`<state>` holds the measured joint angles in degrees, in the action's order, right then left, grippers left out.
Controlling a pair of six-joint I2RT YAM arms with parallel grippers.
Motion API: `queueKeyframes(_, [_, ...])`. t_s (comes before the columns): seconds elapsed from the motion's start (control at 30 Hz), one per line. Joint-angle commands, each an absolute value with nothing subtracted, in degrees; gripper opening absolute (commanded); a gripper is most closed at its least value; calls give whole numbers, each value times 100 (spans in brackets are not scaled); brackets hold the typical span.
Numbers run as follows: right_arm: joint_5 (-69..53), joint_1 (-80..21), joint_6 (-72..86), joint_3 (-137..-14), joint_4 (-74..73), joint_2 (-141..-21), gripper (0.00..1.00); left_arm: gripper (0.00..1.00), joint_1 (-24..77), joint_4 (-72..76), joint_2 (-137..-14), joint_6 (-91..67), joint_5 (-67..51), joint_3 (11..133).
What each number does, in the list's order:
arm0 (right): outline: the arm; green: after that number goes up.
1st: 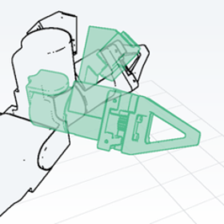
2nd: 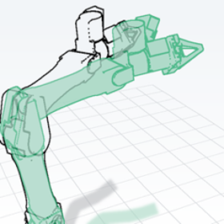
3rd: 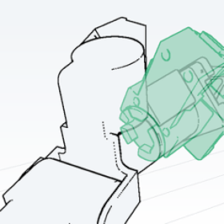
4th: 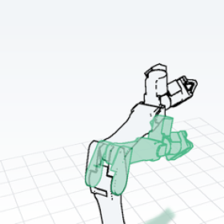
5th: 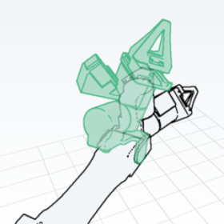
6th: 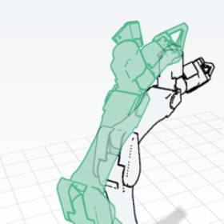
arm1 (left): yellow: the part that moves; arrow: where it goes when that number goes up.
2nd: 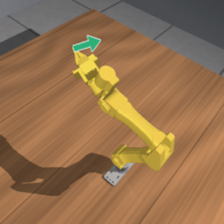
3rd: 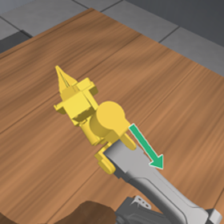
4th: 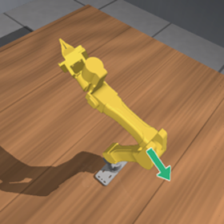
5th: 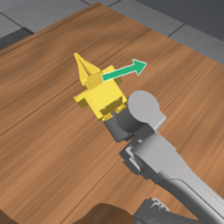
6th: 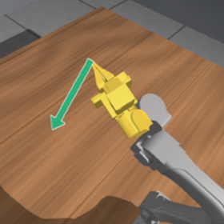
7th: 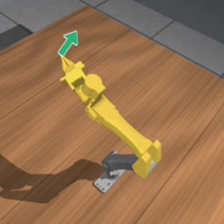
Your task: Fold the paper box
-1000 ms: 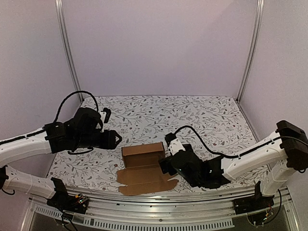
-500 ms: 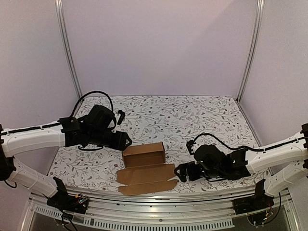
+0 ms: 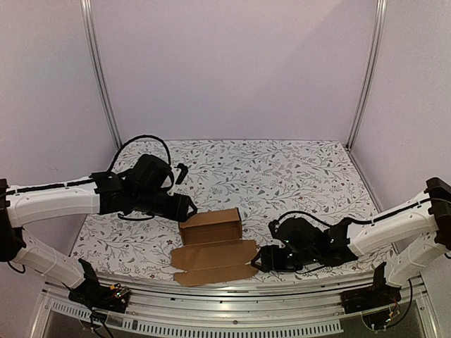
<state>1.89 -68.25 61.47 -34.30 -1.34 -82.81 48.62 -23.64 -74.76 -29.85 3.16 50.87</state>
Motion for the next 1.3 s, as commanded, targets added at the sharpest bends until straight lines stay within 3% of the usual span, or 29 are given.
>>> queueKeyframes(0.0, [-312, -6846, 6648, -3419, 514, -8610, 64, 57, 4792, -2298, -7514, -2856, 162, 5173])
queueKeyframes(0.13, [-403, -6860, 6881, -3327, 804, -8892, 56, 57, 4792, -2313, -7506, -2830, 151, 5153])
queueKeyframes(0.47, [-201, -6884, 7231, -3065, 1092, -8910, 49, 57, 4797, -2230, -7544, -2806, 107, 5071])
queueKeyframes(0.6, [-169, -6881, 7242, -3067, 1251, -9096, 39, 57, 4797, -2214, -7584, -2796, 80, 5081])
queueKeyframes(0.8, [-111, -6881, 7220, -3020, 1368, -9160, 33, 57, 4797, -2223, -7604, -2824, 49, 5065])
queueKeyframes(0.97, [-48, -6879, 7177, -2989, 1401, -9116, 22, 57, 4797, -2210, -7607, -2869, 44, 5054])
queueKeyframes(1.13, [-27, -6880, 7091, -2975, 1422, -9025, 0, 57, 4798, -2233, -7586, -2882, 44, 5062])
queueKeyframes(1.27, [209, -6876, 7017, -2941, 1424, -8888, 0, 57, 4799, -2286, -7545, -2883, 44, 5087])
